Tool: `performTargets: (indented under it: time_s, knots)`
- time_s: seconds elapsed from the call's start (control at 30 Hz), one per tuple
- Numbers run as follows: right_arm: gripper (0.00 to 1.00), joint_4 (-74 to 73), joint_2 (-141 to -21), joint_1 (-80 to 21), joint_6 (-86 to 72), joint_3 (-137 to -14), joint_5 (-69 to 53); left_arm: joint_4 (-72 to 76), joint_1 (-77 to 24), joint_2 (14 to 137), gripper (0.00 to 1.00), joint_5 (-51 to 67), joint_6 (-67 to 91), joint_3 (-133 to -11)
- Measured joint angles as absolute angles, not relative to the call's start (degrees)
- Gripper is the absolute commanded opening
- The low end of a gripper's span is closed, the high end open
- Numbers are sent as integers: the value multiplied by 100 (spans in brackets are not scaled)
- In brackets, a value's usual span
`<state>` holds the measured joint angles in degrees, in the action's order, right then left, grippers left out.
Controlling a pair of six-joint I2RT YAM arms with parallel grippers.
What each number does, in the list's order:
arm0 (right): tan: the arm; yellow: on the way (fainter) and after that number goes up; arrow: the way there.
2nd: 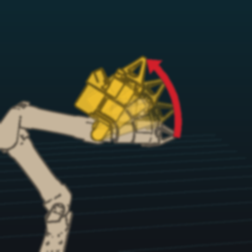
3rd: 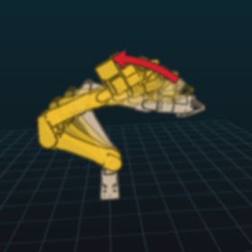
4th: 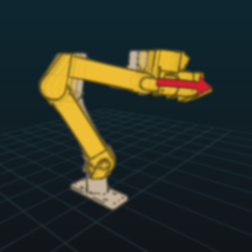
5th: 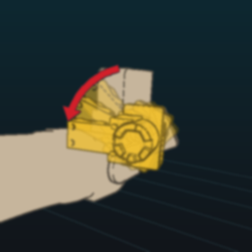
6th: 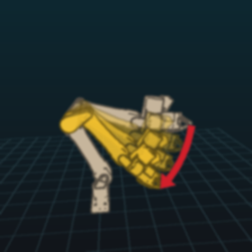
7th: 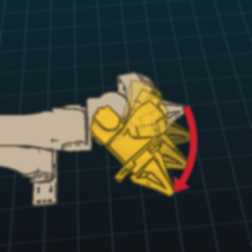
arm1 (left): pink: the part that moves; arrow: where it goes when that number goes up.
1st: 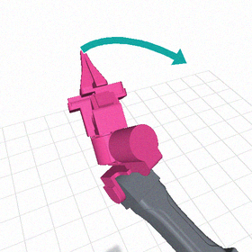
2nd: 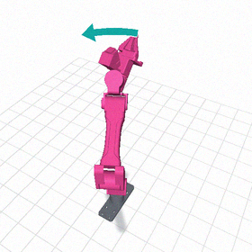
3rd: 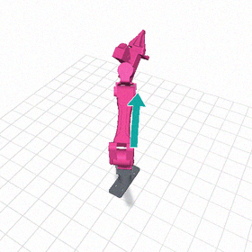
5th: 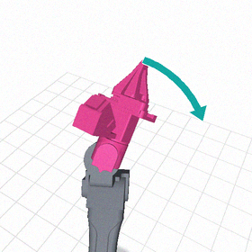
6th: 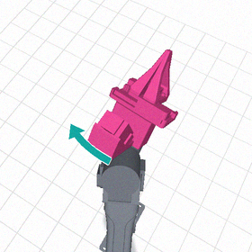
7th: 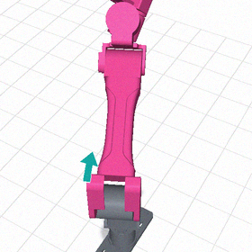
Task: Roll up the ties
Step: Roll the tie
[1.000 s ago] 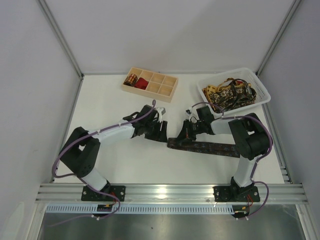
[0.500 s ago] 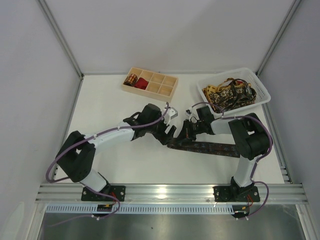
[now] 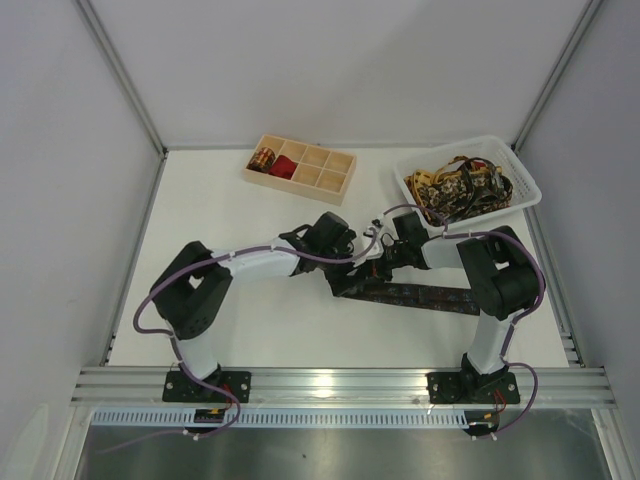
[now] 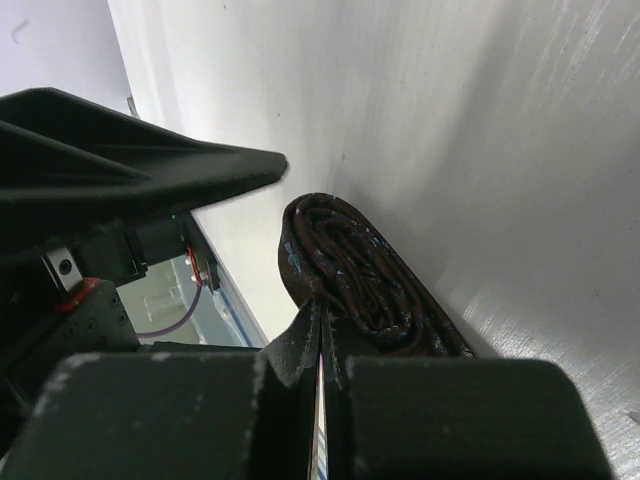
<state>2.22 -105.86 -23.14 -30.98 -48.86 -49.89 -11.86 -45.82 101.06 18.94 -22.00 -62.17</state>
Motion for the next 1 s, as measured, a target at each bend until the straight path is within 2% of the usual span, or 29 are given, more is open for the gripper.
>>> performTargets:
  time_s: [0.3, 0.43, 0.53, 0.63, 0.67, 1.0]
  knots:
    - [0, 220, -10586, -2311, -3103, -4890, -5006, -1734, -4945, 10742, 89, 2112, -2971, -6626]
    - [0, 185, -10586, -2311, -3103, -4901, -5015, -1822, -5046, 10812, 85, 2047, -3148, -6657]
    - [0, 158, -10582, -2311, -3103, -4901, -5024, -1837, -5052, 10836, 74, 1979, -3142, -6689]
    - [0, 75, -10571, -2311, -3105, -4899, -5054, -1802, -5052, 10836, 50, 1896, -3118, -6694]
    - [0, 45, -10569, -2311, -3107, -4897, -5068, -1782, -5050, 10836, 40, 1826, -3092, -6694]
    - [0, -209, -10422, -2327, -3103, -4893, -4950, -1476, -5089, 10750, 34, 1614, -3092, -6521]
